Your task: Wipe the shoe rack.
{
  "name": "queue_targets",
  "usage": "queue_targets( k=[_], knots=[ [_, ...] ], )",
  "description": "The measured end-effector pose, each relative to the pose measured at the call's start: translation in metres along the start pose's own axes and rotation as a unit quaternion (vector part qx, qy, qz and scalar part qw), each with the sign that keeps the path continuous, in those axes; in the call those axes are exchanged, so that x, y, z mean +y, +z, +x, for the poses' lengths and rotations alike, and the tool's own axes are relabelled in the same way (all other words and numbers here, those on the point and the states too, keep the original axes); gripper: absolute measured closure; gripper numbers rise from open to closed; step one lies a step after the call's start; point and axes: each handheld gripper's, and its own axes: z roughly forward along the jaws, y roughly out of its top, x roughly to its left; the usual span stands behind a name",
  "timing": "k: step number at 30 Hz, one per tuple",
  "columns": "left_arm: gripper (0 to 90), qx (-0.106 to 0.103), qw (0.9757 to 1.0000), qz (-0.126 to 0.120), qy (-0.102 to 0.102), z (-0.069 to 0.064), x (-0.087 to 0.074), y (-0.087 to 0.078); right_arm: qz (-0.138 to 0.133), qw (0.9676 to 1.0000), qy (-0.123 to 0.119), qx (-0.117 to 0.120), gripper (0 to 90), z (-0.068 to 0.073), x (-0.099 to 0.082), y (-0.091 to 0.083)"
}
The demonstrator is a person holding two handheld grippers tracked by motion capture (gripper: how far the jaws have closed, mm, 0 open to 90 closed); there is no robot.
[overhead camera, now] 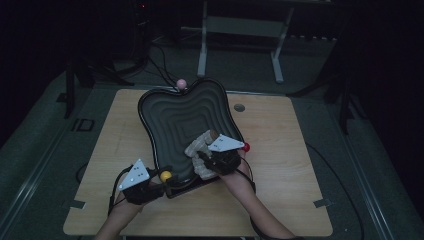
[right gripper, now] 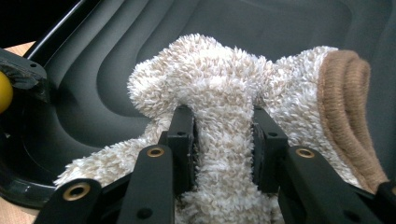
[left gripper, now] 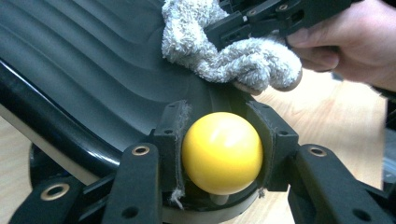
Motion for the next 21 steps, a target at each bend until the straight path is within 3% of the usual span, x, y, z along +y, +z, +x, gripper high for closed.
queue_targets(
  k=[4, 14, 17, 21],
  knots=[
    [54.3, -0.005, 1.0, 0.005, -0.001, -0.001, 0.001, 0.0, 0.003, 1.0, -0.001, 0.001, 66.4, -0.001, 0.001, 0.0],
    [59.3, 0.007, 0.9999, 0.012, 0.008, -0.001, 0.002, 0.0, 0.008, 0.9999, 0.0, 0.013, 66.3, -0.003, 0.007, -0.001],
    [59.6, 0.007, 0.9998, 0.009, 0.013, -0.001, 0.002, 0.0, 0.002, 0.9999, 0.0, 0.014, 66.4, -0.006, 0.018, -0.002],
    [59.7, 0.008, 0.9998, 0.008, 0.014, -0.001, 0.001, 0.0, -0.028, 0.9995, 0.005, 0.013, 66.5, -0.012, 0.046, -0.004]
  ],
)
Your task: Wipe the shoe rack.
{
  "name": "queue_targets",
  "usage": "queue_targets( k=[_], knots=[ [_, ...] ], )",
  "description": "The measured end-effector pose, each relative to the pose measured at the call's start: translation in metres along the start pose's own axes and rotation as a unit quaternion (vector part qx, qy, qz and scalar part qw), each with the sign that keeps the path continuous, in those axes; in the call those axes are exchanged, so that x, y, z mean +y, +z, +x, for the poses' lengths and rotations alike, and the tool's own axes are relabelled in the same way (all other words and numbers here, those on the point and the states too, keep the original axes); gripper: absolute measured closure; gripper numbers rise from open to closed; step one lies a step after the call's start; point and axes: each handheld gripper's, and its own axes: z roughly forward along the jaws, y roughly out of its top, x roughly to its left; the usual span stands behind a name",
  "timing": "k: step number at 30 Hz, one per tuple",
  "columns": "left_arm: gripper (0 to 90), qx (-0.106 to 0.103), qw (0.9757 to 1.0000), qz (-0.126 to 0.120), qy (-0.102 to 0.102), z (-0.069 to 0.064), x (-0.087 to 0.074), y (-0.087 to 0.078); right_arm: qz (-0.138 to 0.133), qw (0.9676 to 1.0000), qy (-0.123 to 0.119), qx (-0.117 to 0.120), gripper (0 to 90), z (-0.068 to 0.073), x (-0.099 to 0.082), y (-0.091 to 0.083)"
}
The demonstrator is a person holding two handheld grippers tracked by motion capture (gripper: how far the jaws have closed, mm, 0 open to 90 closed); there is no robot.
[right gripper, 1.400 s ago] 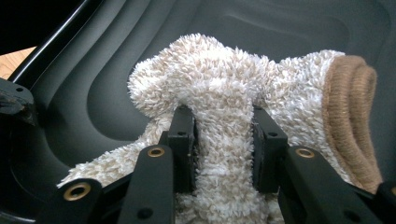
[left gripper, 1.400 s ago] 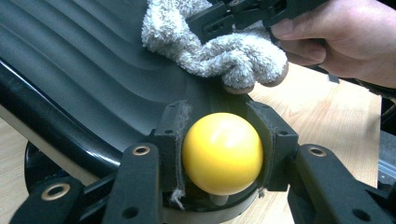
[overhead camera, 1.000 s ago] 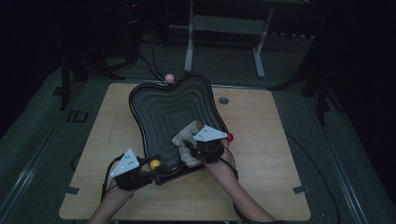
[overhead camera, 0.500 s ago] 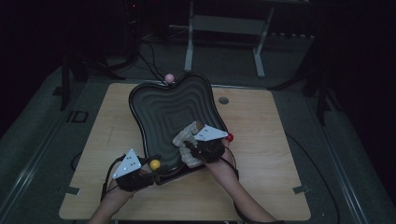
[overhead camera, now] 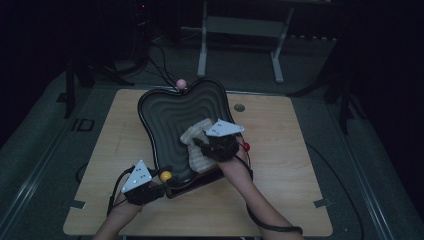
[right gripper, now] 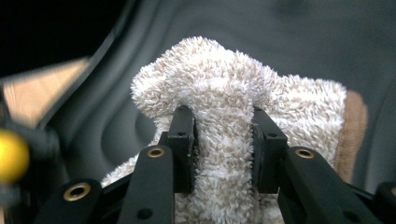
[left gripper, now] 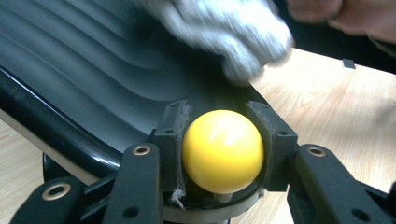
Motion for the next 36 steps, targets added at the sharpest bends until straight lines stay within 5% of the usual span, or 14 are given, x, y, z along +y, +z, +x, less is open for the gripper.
queue_targets(
  k=[6, 14, 21, 29, 36],
  knots=[
    [59.8, -0.005, 1.0, -0.002, 0.001, 0.001, -0.001, 0.0, -0.029, 0.9996, 0.004, -0.001, 66.5, -0.012, 0.056, 0.018],
    [59.9, -0.009, 0.9999, -0.002, 0.003, 0.002, -0.001, -0.001, -0.008, 0.9997, 0.001, -0.025, 66.6, -0.026, 0.103, 0.06],
    [59.9, -0.007, 1.0, -0.003, 0.0, 0.001, -0.001, -0.001, 0.036, 0.9984, -0.011, -0.042, 67.2, -0.025, 0.089, 0.091],
    [59.9, -0.007, 1.0, -0.005, -0.001, 0.001, -0.001, -0.001, 0.029, 0.9986, 0.011, -0.044, 67.3, -0.028, 0.068, 0.078],
    [59.9, -0.007, 1.0, -0.005, -0.002, 0.001, -0.001, -0.001, 0.032, 0.9987, -0.011, -0.038, 67.1, -0.011, 0.046, 0.065]
  ],
)
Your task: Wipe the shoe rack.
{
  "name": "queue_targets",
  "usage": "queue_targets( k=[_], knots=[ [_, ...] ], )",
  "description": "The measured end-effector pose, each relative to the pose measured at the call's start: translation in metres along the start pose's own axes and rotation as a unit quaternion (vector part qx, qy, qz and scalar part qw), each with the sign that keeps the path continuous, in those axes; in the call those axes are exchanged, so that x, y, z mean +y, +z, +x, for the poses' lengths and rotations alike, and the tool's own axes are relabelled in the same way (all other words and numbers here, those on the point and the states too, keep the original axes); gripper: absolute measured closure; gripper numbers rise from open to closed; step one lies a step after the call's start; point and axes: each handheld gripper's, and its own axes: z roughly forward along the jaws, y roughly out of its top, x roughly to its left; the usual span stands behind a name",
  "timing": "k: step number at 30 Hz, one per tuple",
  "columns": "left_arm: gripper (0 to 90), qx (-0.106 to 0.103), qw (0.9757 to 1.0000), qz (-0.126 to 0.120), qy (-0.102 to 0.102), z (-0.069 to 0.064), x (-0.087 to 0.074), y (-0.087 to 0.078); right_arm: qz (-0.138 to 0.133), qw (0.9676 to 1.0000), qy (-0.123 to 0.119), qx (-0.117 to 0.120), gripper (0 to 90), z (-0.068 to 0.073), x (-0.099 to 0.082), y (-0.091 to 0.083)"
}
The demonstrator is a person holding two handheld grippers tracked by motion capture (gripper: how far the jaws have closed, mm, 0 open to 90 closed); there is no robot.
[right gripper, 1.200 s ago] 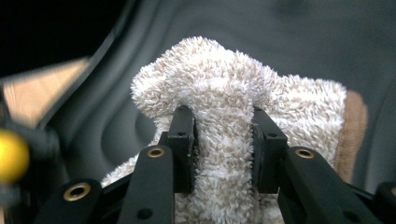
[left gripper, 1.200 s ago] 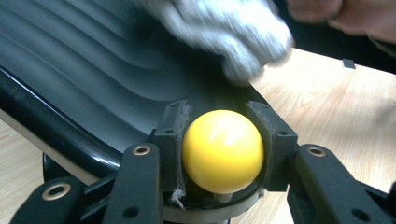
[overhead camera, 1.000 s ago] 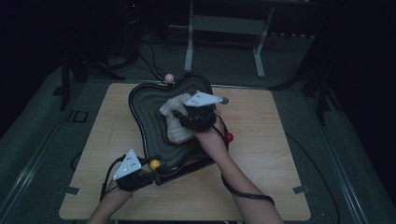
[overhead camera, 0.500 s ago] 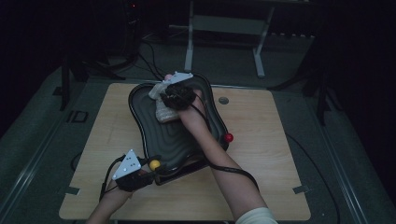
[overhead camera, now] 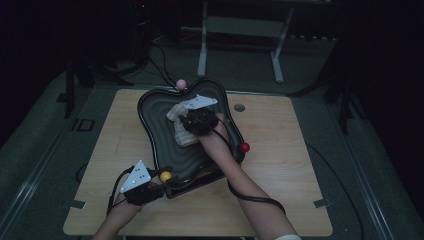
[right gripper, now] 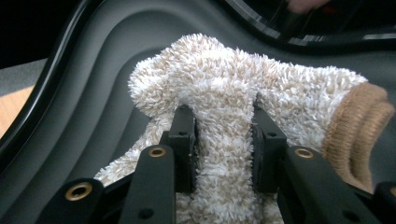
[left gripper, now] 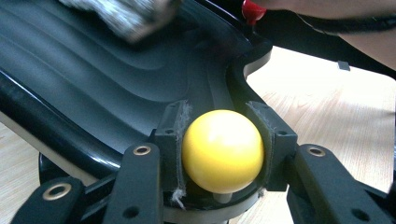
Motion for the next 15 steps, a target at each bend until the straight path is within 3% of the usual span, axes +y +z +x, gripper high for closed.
queue_targets(
  k=[4, 15],
  knots=[
    [59.9, 0.0, 1.0, -0.001, 0.0, 0.0, 0.0, 0.0, 0.001, 0.9999, -0.014, 0.003, 66.9, 0.008, -0.012, -0.007],
    [59.9, 0.002, 1.0, 0.0, -0.002, -0.001, 0.0, 0.0, -0.009, 0.9997, -0.015, 0.015, 66.9, 0.024, -0.049, -0.027]
  ],
)
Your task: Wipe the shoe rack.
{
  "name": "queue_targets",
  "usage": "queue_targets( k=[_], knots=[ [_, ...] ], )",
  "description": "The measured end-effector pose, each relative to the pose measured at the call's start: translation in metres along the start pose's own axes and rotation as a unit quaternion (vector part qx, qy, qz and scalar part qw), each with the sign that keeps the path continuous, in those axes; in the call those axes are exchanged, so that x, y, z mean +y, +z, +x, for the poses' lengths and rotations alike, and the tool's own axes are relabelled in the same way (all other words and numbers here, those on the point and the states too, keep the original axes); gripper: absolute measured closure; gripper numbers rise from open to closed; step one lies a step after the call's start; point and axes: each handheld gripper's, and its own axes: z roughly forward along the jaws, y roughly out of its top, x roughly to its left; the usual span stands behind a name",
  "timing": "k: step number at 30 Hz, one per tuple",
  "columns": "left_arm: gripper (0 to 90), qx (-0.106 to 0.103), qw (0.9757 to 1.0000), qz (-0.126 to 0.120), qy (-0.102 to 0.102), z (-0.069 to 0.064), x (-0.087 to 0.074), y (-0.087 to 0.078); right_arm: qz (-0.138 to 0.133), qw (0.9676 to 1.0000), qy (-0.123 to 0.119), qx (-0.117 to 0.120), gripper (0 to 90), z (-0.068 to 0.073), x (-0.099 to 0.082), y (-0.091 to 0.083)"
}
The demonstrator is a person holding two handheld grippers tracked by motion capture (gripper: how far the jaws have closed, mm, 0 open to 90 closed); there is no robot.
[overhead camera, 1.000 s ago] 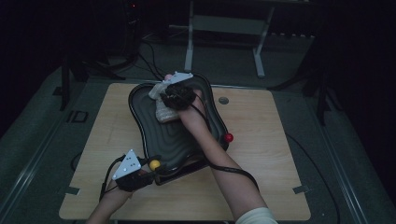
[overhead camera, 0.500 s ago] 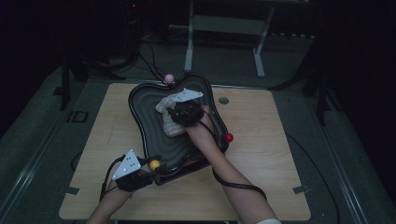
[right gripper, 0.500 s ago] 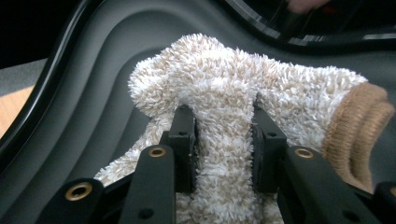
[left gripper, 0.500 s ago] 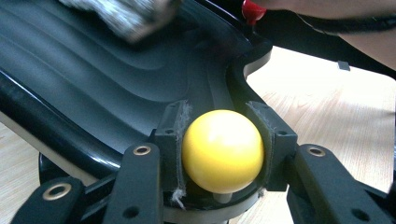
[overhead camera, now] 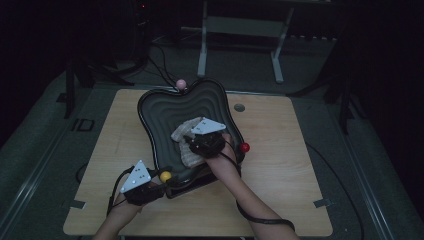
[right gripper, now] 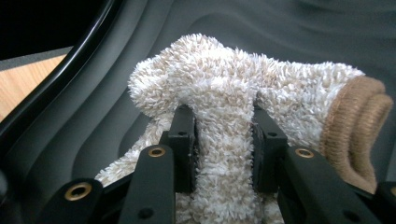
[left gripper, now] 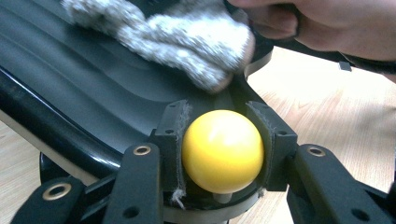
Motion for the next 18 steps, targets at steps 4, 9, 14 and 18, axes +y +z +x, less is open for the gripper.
queue_targets(
  k=[4, 9, 14, 18],
  knots=[
    [59.9, -0.001, 1.0, 0.001, 0.001, 0.001, 0.0, 0.0, 0.006, 0.9999, 0.002, 0.012, 66.9, 0.004, -0.01, -0.007],
    [59.9, -0.001, 1.0, -0.001, 0.0, 0.001, 0.0, 0.0, 0.006, 0.9998, 0.004, 0.02, 67.0, 0.005, -0.021, -0.015],
    [59.9, -0.001, 1.0, -0.001, 0.001, 0.0, 0.0, 0.0, 0.013, 0.9997, -0.016, 0.013, 67.0, 0.013, -0.037, -0.026],
    [59.9, -0.002, 1.0, -0.004, 0.001, 0.001, -0.001, 0.0, 0.015, 0.9996, -0.016, 0.015, 66.9, 0.015, -0.043, -0.031]
  ],
)
